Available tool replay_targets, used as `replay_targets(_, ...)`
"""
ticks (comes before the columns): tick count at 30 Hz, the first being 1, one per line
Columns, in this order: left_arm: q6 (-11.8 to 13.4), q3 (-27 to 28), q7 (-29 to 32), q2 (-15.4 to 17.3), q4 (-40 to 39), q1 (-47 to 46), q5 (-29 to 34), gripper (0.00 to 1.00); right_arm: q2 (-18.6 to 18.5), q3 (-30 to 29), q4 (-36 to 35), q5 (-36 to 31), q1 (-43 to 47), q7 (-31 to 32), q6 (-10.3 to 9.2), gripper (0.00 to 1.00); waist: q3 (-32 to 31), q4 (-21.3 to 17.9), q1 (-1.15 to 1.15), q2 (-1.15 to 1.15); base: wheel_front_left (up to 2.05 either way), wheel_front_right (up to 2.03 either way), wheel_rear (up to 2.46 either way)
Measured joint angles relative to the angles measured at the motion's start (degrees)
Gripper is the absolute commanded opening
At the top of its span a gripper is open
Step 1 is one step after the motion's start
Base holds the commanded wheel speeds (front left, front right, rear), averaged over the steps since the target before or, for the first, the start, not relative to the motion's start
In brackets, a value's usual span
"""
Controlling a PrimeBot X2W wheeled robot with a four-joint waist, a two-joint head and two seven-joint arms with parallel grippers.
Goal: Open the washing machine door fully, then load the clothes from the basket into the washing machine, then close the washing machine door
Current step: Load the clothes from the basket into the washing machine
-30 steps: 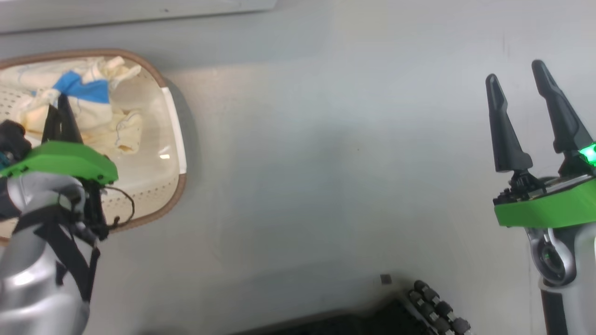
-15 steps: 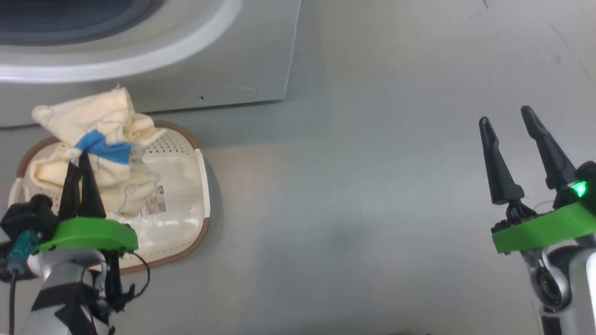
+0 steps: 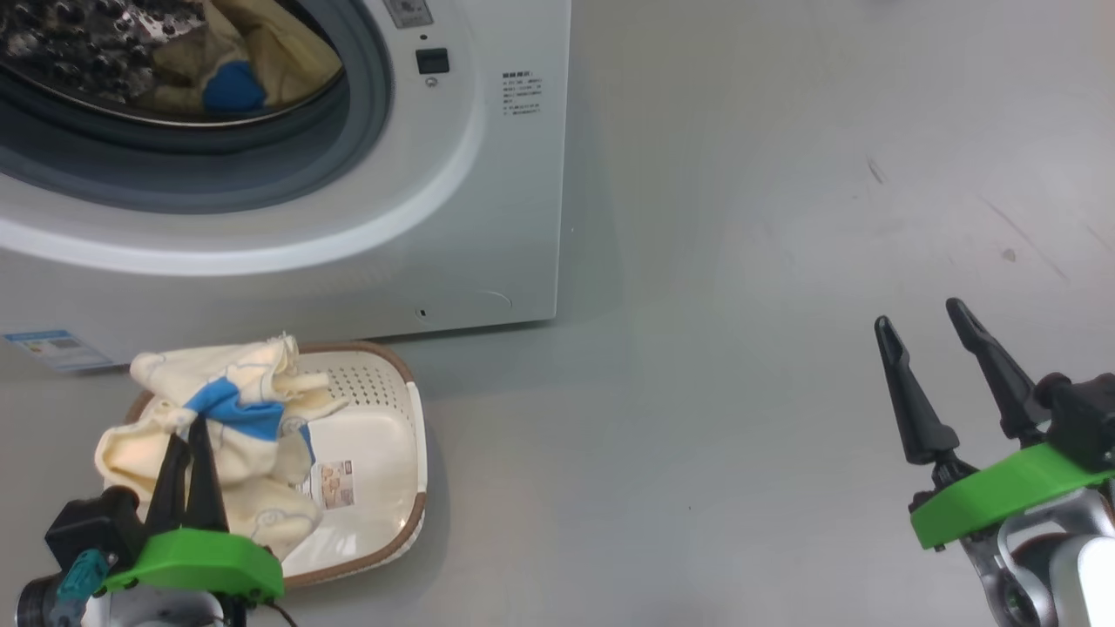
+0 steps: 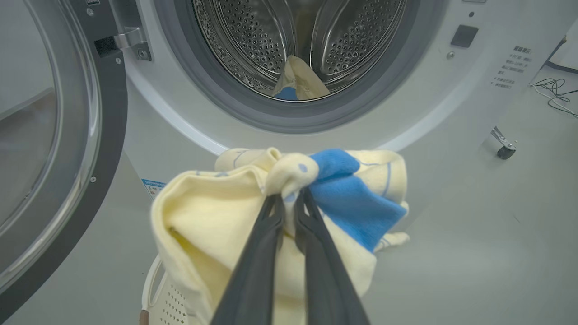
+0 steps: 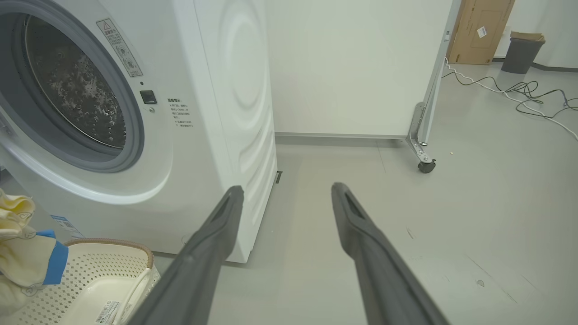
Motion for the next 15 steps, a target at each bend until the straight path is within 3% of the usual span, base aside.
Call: replay_targets(15,1.5,-1.3,3.0,0.7,-5.3,7.3,0.0,0.0,0.0,2.3,0.3,0.0,4.7,2.1,0.0,1.0,-8.2,2.3,0.0,0.0,0.0,0.0,0.0)
